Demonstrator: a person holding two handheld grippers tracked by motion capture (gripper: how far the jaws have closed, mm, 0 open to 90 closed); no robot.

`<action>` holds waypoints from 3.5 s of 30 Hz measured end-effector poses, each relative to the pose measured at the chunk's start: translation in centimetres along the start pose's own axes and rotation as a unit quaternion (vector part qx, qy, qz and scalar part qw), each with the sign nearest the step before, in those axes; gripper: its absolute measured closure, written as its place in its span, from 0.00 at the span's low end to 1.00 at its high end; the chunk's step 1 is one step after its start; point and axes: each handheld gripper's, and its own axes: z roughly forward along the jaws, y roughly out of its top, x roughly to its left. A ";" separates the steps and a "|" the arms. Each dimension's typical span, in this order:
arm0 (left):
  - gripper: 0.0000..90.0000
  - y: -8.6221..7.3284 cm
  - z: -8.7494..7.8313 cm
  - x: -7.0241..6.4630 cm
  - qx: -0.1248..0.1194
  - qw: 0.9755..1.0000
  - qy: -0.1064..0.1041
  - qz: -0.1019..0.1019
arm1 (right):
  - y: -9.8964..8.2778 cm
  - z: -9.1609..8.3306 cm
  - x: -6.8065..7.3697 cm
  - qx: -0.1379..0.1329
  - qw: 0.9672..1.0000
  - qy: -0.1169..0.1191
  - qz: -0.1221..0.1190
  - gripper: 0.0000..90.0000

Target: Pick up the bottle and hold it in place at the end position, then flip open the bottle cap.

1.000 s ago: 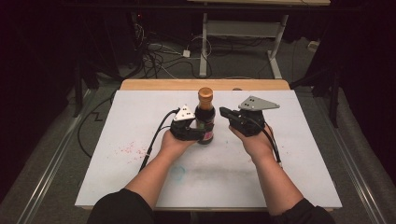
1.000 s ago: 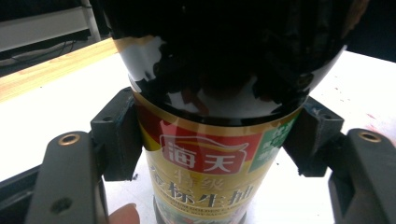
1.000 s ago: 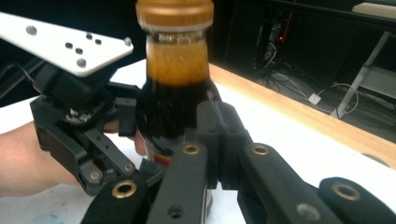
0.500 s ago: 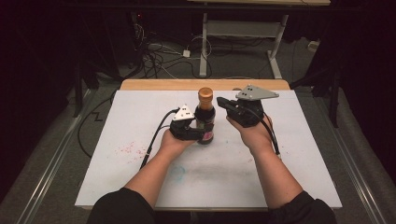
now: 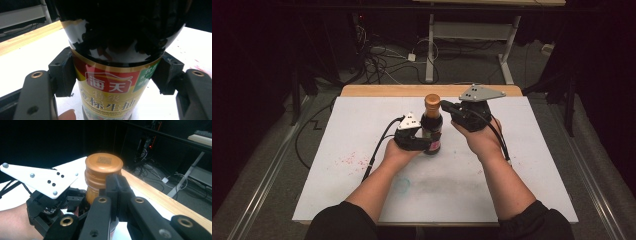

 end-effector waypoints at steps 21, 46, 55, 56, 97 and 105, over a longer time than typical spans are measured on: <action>0.34 -0.1 0.0 -0.2 0.004 1.000 0.013 0.015 | 0.6 0.1 0.7 0.018 1.000 -0.006 -0.018 1.00; 0.34 -0.2 0.0 -0.2 0.004 1.000 0.015 0.022 | 0.8 0.3 0.6 0.029 0.999 -0.017 -0.017 1.00; 0.34 -0.3 0.1 -0.2 0.003 1.000 0.016 0.024 | 0.9 0.2 0.7 0.028 0.999 -0.014 -0.018 1.00; 0.34 -0.3 0.1 -0.2 0.002 1.000 0.016 0.023 | 0.9 0.3 0.7 0.027 0.999 -0.015 -0.018 1.00; 0.34 -0.5 0.1 -0.2 -0.002 1.000 0.010 0.026 | 0.3 -0.1 0.7 0.014 1.000 -0.010 -0.015 1.00; 0.34 -0.5 0.1 -0.1 -0.004 1.000 0.011 0.025 | 0.7 0.0 0.9 0.023 0.999 -0.007 -0.025 1.00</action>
